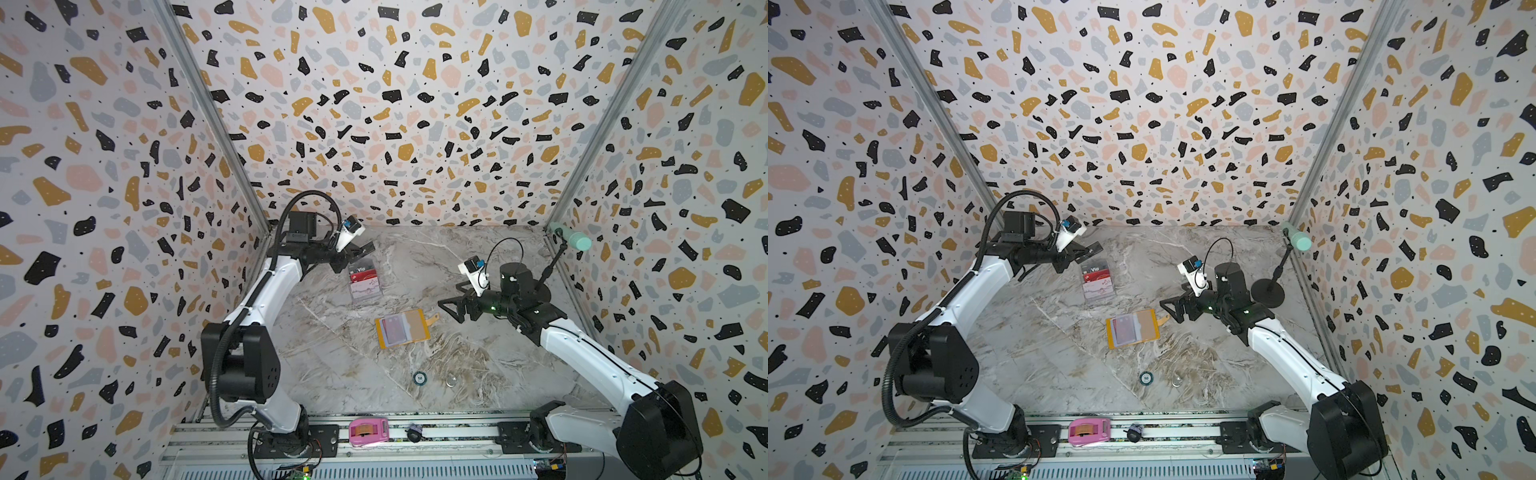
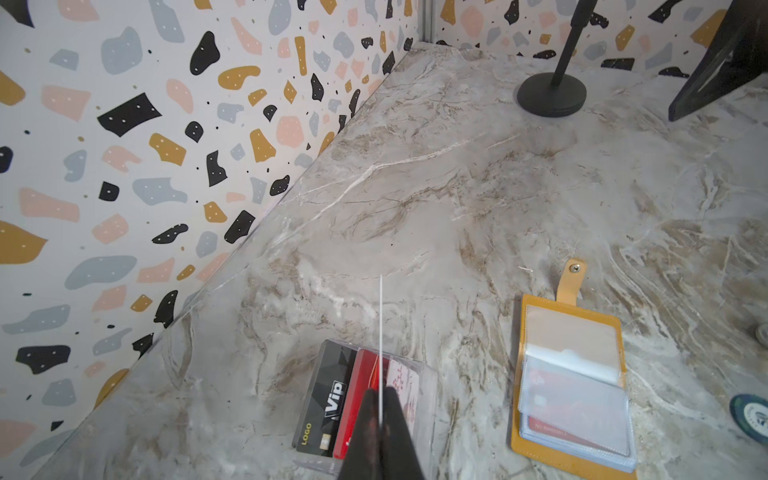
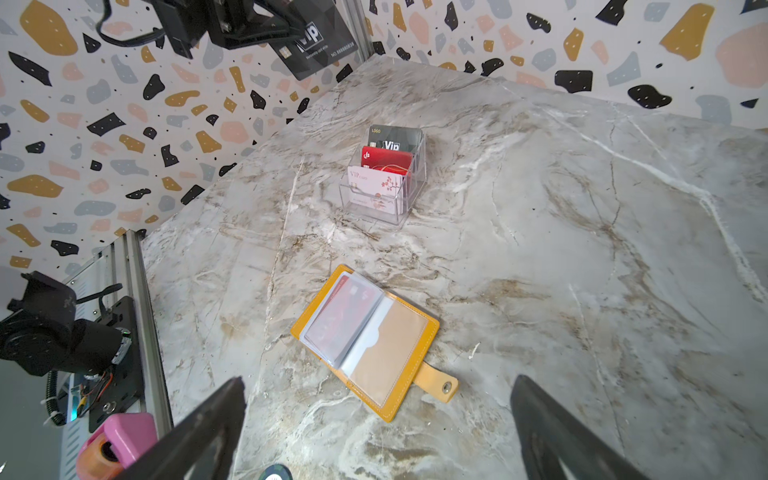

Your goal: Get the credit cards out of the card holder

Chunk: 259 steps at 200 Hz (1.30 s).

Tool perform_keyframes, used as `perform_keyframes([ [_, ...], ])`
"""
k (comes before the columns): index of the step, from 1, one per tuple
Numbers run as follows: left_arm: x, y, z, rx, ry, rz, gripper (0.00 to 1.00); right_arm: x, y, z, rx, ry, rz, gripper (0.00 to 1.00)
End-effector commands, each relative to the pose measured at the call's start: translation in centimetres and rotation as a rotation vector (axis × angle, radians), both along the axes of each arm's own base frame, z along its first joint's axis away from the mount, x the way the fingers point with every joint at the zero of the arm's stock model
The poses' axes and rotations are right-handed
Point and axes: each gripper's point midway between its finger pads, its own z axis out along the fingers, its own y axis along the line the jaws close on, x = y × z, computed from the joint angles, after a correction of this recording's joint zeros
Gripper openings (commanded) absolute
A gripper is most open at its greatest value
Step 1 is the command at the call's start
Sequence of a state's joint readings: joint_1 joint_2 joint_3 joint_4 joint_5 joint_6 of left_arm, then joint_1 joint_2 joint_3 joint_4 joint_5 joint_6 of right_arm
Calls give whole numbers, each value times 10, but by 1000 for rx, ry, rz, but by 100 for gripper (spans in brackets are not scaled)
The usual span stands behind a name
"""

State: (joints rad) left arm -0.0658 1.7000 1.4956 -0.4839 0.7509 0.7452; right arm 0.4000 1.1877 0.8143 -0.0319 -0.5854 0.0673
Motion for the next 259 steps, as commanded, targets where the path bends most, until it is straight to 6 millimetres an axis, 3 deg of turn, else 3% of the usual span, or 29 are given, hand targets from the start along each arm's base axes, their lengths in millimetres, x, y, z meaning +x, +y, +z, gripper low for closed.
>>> perform_keyframes([
  [1, 6, 4, -12, 44, -4, -71, 0, 0, -4, 13, 20, -38, -17, 100],
  [62, 25, 5, -48, 122, 7, -228, 0, 0, -5, 7, 19, -32, -17, 100],
  [131, 50, 4, -69, 137, 19, -269, 0, 1, -7, -1, 12, -22, -24, 100],
  [188, 49, 13, -107, 204, 110, -278, 0, 2, -8, 0, 13, -32, -29, 100],
  [259, 54, 10, -123, 174, 126, -248, 0, 4, -8, -3, 14, -29, -28, 100],
])
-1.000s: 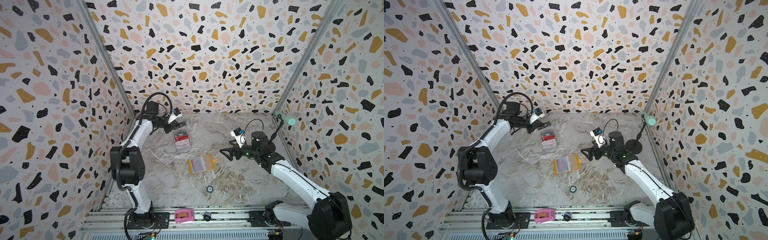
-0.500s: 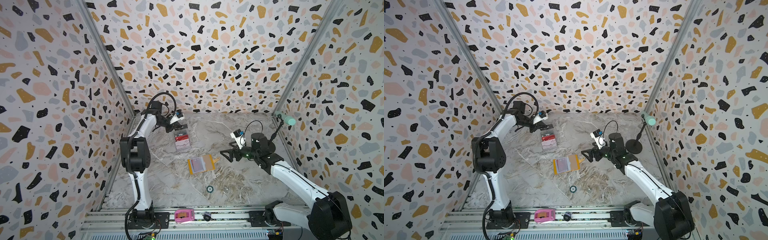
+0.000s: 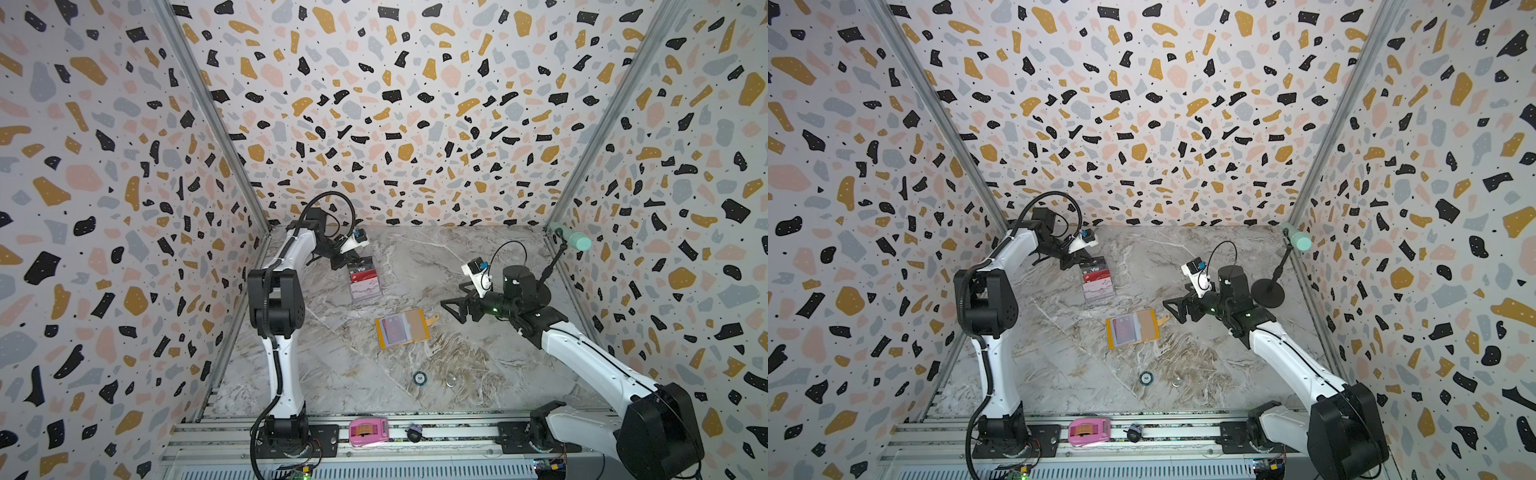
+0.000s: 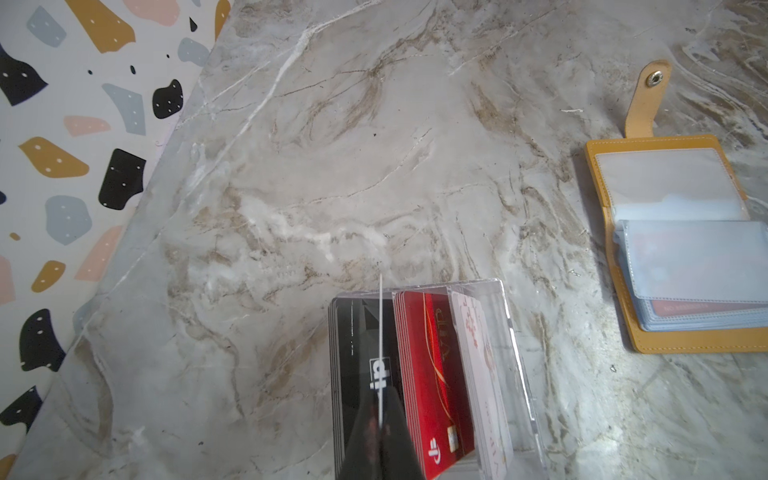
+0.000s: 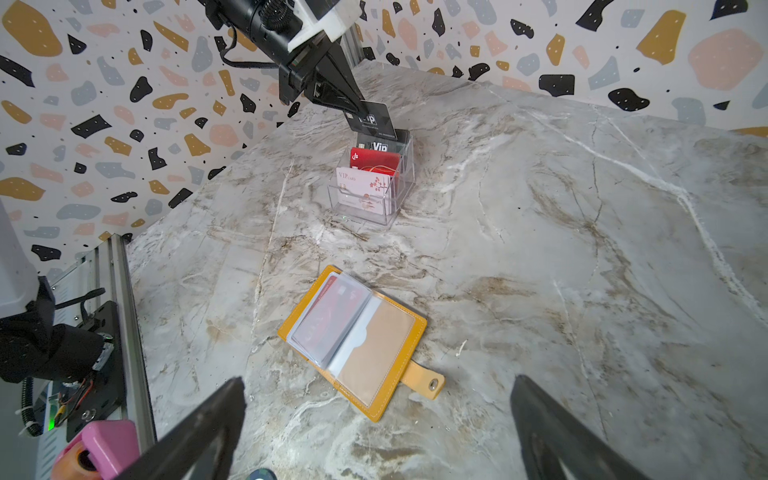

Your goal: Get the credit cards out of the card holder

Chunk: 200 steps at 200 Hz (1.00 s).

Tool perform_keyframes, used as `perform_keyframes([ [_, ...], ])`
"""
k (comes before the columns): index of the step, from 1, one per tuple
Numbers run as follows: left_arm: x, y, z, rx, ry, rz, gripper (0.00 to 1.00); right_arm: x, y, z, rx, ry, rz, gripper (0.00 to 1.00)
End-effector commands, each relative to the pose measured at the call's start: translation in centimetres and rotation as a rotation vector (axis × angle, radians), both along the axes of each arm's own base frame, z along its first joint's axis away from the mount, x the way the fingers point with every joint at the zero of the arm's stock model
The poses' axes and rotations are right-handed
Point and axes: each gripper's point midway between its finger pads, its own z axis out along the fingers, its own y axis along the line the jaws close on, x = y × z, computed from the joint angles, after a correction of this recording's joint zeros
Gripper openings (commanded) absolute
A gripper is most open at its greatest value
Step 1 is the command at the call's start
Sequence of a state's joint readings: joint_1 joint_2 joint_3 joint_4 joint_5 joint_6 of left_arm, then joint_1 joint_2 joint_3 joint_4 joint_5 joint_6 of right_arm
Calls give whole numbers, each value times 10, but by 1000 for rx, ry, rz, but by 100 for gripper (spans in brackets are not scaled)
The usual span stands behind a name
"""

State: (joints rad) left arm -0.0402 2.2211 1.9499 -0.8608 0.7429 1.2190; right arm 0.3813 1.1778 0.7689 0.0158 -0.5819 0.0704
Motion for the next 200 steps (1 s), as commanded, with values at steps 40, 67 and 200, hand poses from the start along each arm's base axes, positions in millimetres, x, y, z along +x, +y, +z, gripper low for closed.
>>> perform_keyframes([
  [40, 1, 2, -15, -23, 35, 58, 0, 2, 0, 5, 13, -20, 0, 100],
  [67, 4, 0, -15, -46, 42, 79, 0, 1, 0, 5, 15, -20, 3, 100],
  [200, 3, 2, -30, -41, 78, 113, 2, -2, 0, 7, 20, -28, 11, 100],
])
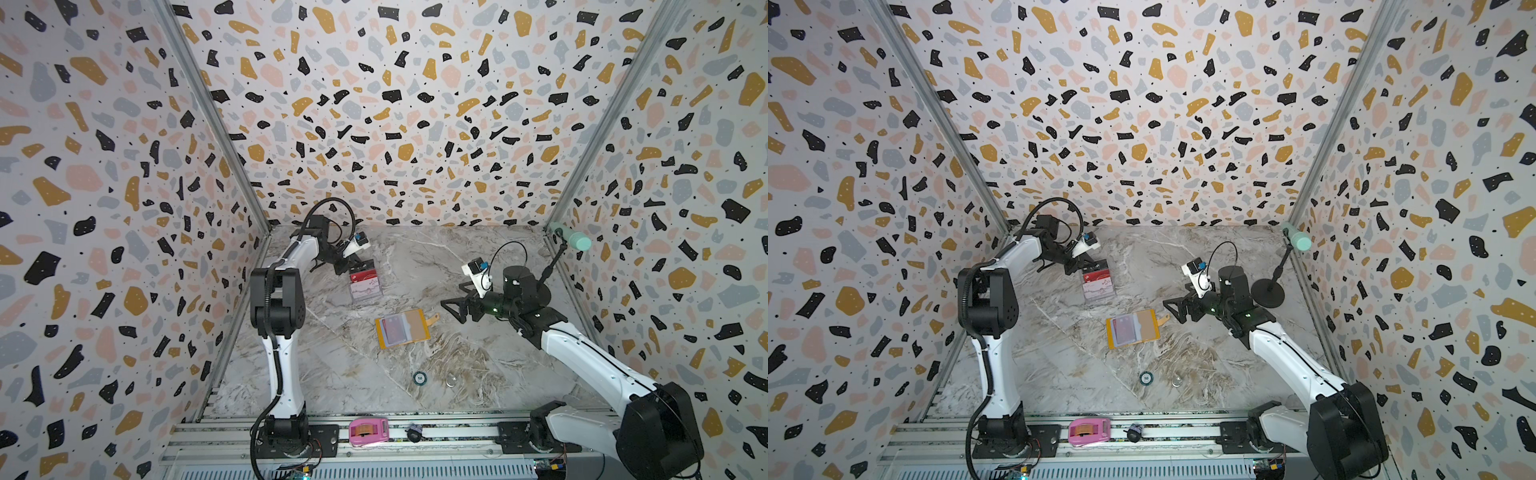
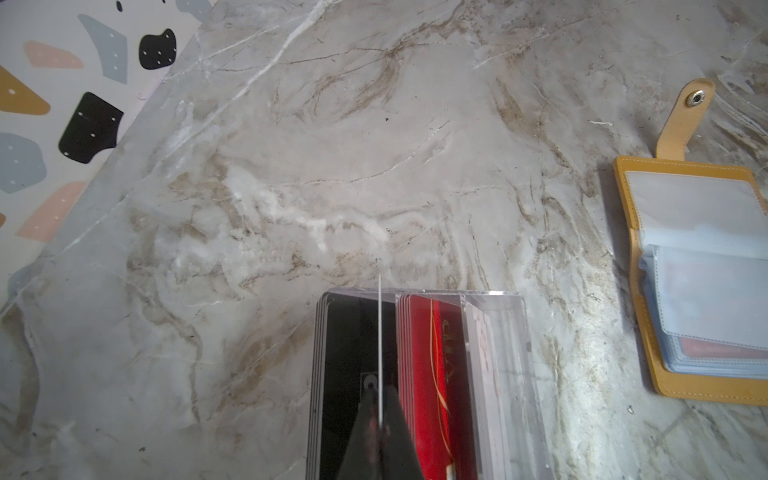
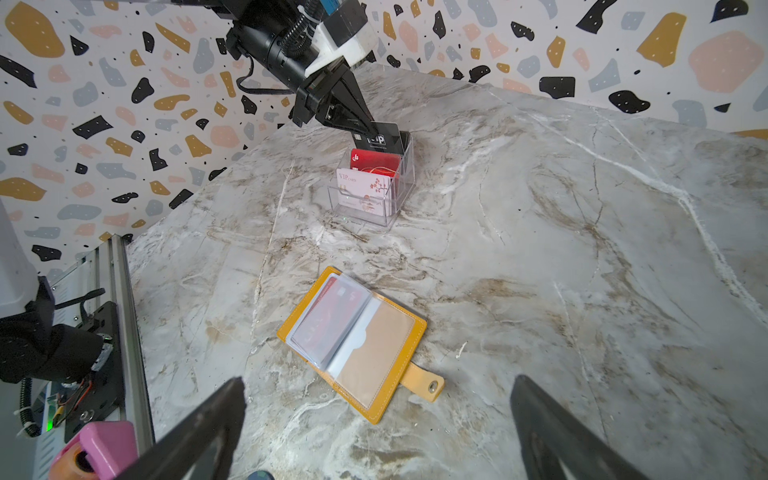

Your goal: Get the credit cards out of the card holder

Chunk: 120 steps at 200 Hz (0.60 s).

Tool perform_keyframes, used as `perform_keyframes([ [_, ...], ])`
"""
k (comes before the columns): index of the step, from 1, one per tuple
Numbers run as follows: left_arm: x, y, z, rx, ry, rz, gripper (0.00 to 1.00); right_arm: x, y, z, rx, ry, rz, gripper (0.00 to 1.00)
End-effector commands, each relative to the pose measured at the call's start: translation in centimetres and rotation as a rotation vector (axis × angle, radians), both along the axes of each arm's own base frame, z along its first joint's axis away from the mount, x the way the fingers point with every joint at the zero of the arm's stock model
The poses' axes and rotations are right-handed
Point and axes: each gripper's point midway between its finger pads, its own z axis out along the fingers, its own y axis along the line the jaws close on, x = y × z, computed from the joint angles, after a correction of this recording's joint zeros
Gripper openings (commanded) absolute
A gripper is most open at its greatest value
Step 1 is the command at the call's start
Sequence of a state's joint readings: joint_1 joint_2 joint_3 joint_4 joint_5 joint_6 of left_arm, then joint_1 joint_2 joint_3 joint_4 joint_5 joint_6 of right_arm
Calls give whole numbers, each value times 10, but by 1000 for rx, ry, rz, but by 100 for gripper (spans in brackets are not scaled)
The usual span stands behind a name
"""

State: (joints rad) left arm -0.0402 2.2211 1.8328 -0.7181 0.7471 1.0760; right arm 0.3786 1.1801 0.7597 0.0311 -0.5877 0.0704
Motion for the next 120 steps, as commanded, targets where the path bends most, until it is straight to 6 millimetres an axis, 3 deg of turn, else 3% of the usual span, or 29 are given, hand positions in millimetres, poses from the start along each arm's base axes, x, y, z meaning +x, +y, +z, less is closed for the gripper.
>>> perform_keyframes([
  [1, 1, 3, -3, -2, 5, 16, 2, -2, 0, 9, 16, -26, 8, 100],
  [120, 3, 4, -6, 4, 14, 33, 12, -3, 0, 10, 18, -32, 16, 100],
])
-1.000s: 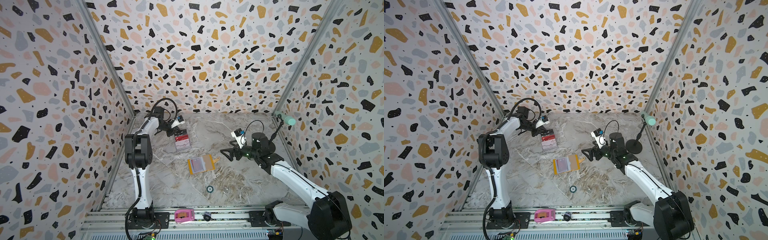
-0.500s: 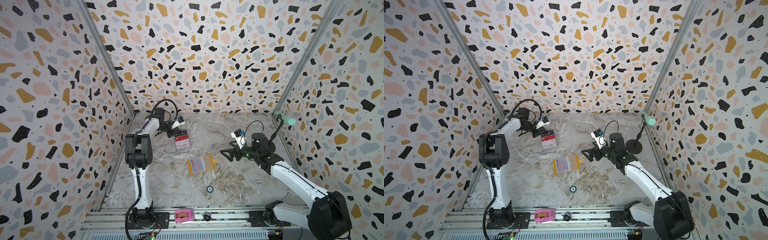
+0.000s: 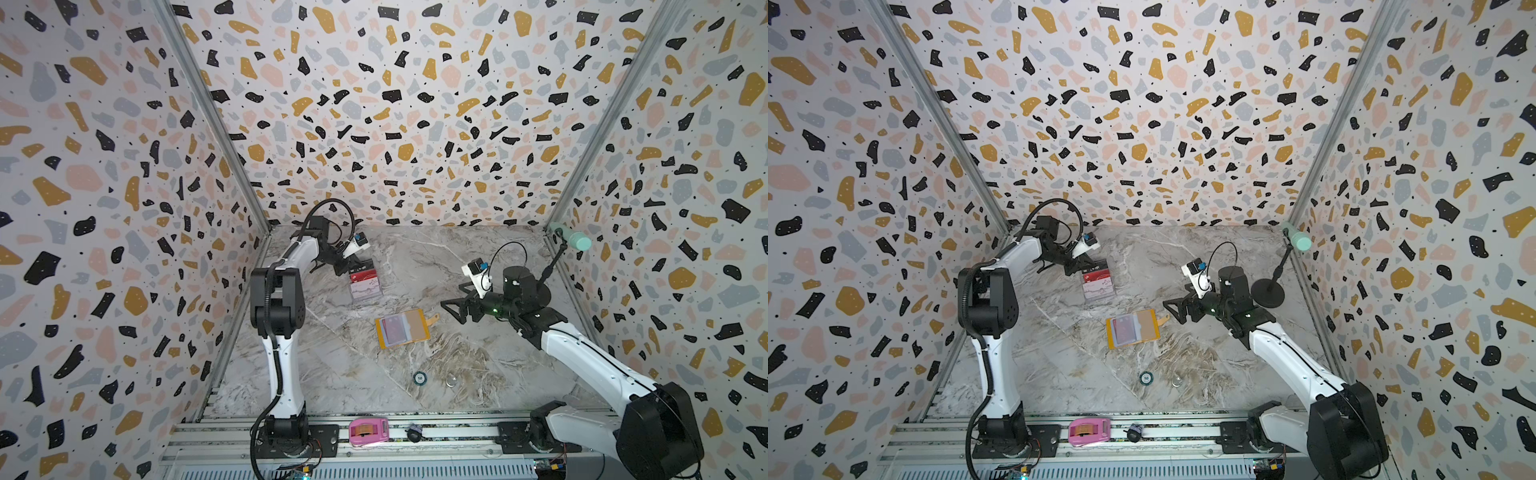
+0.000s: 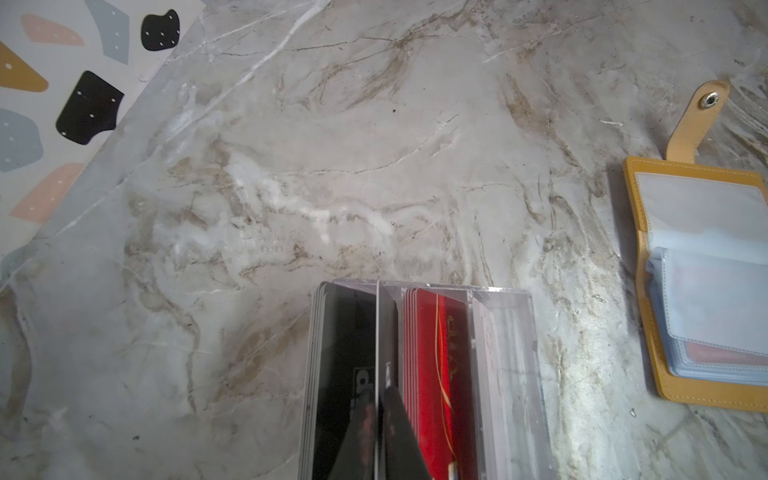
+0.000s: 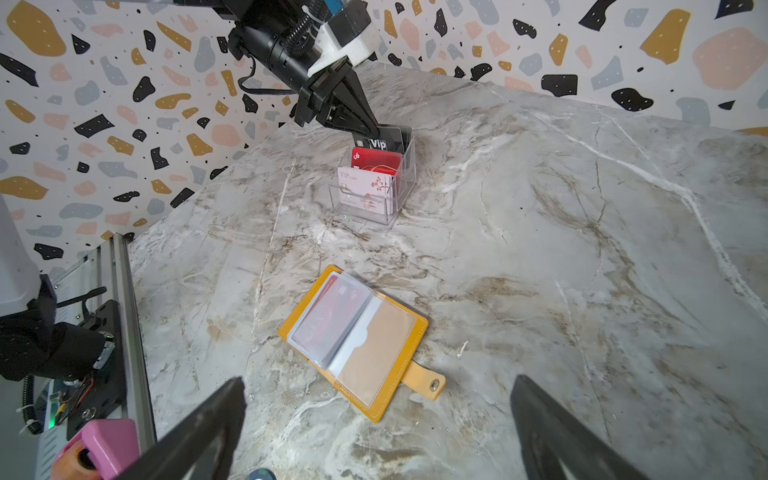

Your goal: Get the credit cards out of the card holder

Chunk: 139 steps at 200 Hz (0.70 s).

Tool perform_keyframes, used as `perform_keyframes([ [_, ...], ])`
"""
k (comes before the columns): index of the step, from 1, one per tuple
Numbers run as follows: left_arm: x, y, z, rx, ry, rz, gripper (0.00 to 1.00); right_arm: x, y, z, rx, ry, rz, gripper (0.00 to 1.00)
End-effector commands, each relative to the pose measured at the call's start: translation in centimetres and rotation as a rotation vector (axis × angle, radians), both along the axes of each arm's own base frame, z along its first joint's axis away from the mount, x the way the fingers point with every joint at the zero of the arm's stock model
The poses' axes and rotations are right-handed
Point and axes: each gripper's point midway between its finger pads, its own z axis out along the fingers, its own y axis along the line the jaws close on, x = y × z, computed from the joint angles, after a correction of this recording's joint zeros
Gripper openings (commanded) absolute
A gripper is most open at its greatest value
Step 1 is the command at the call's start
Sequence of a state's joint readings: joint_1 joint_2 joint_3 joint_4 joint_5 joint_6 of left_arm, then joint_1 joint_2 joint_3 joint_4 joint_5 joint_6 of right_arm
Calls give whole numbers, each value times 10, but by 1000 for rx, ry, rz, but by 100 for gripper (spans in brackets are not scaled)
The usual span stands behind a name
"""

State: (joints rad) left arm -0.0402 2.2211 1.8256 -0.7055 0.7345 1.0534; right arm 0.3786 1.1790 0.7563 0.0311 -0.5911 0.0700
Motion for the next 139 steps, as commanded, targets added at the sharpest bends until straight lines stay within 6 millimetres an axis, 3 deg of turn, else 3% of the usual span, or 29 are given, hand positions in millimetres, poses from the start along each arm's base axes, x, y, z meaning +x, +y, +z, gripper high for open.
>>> perform_keyframes([
  [1, 2, 3, -3, -2, 4, 13, 12, -2, 0, 11, 18, -34, 13, 100],
  [139, 6, 5, 38, -12, -65, 66, 27, 2, -6, 18, 23, -60, -39, 100],
])
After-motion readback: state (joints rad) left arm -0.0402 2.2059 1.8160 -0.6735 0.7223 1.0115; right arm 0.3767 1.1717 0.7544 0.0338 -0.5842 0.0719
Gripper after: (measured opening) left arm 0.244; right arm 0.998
